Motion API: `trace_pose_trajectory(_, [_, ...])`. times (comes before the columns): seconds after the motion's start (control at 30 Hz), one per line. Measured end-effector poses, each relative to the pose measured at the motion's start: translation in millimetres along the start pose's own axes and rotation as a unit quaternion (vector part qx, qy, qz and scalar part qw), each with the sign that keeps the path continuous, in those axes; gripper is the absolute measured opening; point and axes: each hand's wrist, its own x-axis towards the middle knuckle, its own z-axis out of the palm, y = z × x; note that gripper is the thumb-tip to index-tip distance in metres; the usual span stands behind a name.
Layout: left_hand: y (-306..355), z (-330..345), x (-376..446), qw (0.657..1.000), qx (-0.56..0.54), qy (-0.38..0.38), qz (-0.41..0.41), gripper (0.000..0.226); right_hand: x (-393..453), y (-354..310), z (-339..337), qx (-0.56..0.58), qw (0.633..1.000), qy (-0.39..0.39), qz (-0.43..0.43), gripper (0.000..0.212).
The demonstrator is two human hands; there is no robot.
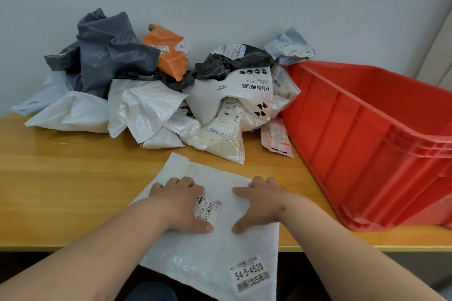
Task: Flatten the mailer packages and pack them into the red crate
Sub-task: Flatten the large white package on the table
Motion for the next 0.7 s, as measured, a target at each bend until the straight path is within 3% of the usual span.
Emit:
trace_pose_trajectory(0.1, [1,-8,-3,0.999,-0.004,-0.026,0.023,0.093,-6,-3,1,-0.032,0.999,0.032,-0.004,0.093])
trace_pose_trajectory(0.2, [-1,-13,-8,0.996,-0.043,-0.055,0.054,0.088,-3,-8,11,-0.024,0.989,0.135,-0.05,0.078])
trace_pose_trajectory(0.33, [-6,-14,-12,0.989,-0.085,-0.087,0.088,0.085,1,-10,31,0.033,0.99,0.077,-0.112,0.094])
trace_pose_trajectory(0.47, [-8,-9,-8,0.989,-0.025,-0.091,0.114,0.083,-3,-20,24,-0.037,0.988,0.118,-0.091,0.081])
trace_pose_trajectory(0.6, [-21,-2,-3,0.999,-0.014,-0.037,0.031,0.097,-5,-27,22,-0.081,0.964,0.231,-0.101,0.07])
trace_pose_trajectory(0.7, [-27,3,3,0.997,-0.045,-0.059,0.007,0.101,5,-30,31,-0.019,0.972,0.191,-0.137,0.079])
